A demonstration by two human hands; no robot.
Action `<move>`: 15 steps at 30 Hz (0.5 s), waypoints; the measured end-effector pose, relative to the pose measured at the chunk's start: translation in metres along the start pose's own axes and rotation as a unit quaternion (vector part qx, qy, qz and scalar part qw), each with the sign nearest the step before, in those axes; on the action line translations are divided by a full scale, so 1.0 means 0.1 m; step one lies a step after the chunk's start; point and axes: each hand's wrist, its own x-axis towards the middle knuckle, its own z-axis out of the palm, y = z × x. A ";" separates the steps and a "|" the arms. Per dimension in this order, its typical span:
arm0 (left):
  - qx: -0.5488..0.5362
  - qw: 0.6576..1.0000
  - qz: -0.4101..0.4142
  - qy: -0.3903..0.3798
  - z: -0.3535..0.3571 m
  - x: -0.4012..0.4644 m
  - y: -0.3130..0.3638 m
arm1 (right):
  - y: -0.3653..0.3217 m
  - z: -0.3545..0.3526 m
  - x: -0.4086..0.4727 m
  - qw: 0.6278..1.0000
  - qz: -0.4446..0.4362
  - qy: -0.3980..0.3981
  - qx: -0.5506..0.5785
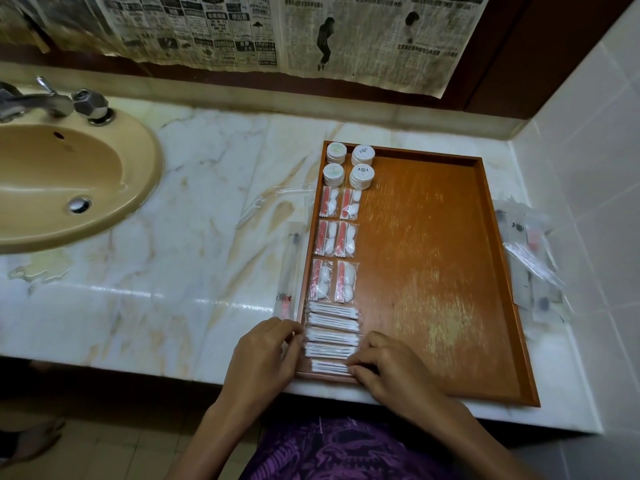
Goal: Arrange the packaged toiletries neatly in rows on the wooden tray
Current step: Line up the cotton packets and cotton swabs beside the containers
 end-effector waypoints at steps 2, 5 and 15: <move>0.003 1.000 -0.001 -0.004 0.00 0.01 0.00 | -0.06 0.03 0.03 0.999 -0.022 -0.001 -0.024; 0.005 1.000 -0.002 -0.008 0.00 0.01 0.00 | -0.11 0.05 0.07 0.996 -0.055 -0.002 -0.071; 0.032 0.999 -0.006 -0.006 0.04 0.05 0.03 | -0.16 0.08 0.10 0.991 -0.076 0.036 -0.100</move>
